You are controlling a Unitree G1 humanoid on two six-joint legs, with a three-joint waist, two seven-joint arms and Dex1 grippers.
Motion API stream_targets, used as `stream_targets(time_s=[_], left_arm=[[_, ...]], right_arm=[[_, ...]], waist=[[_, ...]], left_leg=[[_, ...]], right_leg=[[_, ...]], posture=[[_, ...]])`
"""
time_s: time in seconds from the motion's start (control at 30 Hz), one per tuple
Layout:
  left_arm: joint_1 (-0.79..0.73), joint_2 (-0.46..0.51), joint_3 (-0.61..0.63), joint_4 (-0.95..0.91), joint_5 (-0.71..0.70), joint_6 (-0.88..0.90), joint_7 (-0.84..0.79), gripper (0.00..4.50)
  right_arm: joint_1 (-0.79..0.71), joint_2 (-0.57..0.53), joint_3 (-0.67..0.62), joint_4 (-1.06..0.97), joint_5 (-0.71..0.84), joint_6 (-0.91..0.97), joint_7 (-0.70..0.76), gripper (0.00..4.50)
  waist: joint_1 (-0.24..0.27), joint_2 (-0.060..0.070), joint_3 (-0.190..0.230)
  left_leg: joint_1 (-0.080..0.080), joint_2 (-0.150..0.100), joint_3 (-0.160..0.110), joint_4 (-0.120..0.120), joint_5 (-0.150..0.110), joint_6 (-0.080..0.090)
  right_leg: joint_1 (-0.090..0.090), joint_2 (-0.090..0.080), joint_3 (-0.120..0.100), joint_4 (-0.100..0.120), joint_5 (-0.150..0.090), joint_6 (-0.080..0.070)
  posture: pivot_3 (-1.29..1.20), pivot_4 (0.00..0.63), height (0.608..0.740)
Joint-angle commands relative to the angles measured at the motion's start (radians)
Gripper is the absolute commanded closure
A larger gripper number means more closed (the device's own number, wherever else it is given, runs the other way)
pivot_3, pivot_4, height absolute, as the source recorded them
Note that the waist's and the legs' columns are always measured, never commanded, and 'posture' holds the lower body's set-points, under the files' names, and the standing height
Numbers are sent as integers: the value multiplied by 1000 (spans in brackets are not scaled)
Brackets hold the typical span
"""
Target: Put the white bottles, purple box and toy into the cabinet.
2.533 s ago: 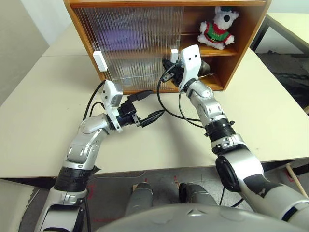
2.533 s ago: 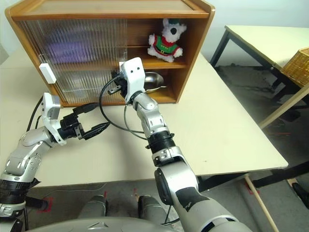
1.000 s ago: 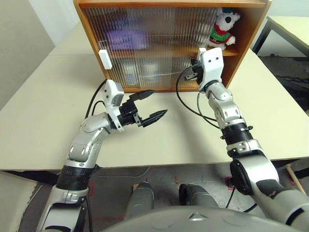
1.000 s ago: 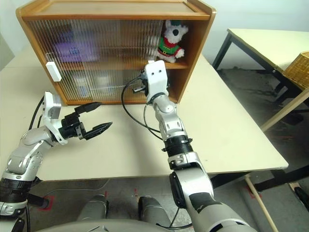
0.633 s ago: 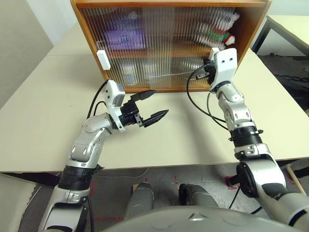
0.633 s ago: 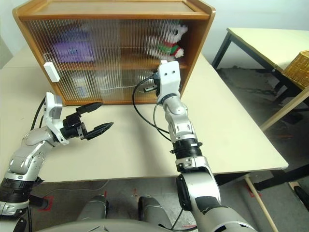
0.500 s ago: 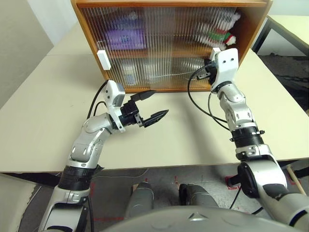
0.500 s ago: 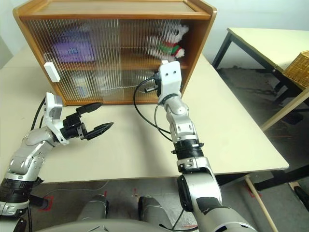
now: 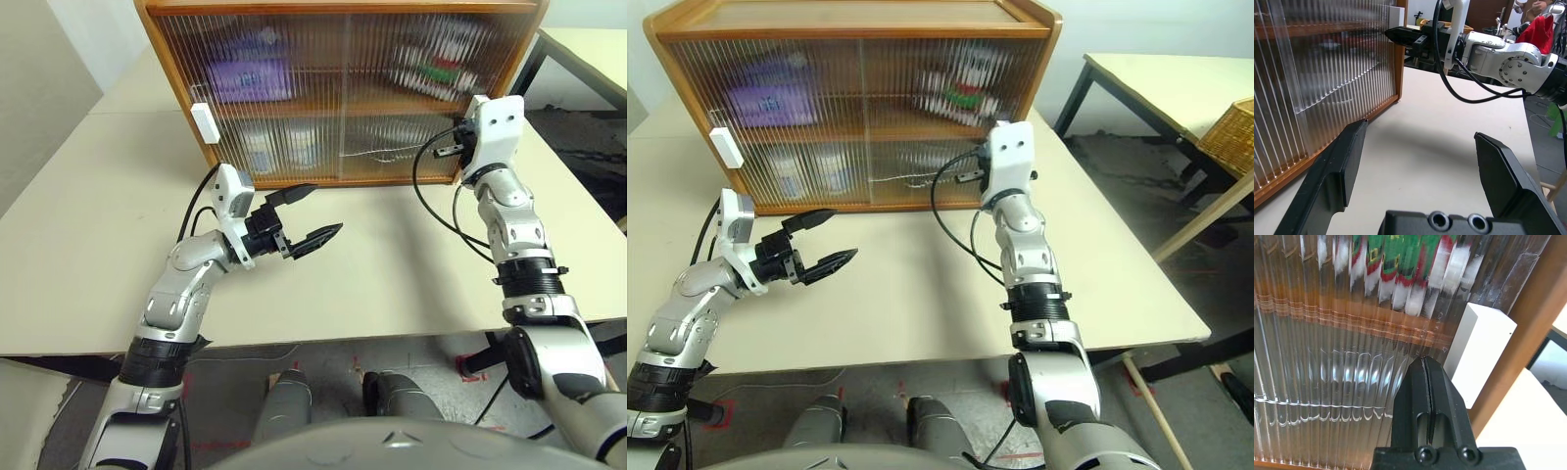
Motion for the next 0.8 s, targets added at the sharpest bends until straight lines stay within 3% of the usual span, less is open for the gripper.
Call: stream_targets(time_s=[0.03, 0.43, 0.8], left_arm=[[7, -2, -13, -5, 15, 3, 2, 0], [5, -1, -12, 2, 16, -1, -2, 0], [12, 0, -8, 2, 15, -3, -1, 0]], right_arm=[[14, -17, -23, 17, -5, 7, -18, 4457], [35, -26, -16, -8, -5, 12, -15, 4457], [245, 41, 25, -377, 14, 160, 8, 4457]], waist=[[0, 0, 0], [5, 0, 0], [1, 0, 0]], left_leg=[[0, 0, 0, 0, 0, 0], [0, 0, 0, 0, 0, 0], [0, 0, 0, -1, -1, -2]], right_leg=[[0, 0, 0, 0, 0, 0], [0, 0, 0, 0, -1, 1], [0, 0, 0, -1, -4, 2]], posture=[[131, 101, 740], [127, 99, 740], [130, 101, 740]])
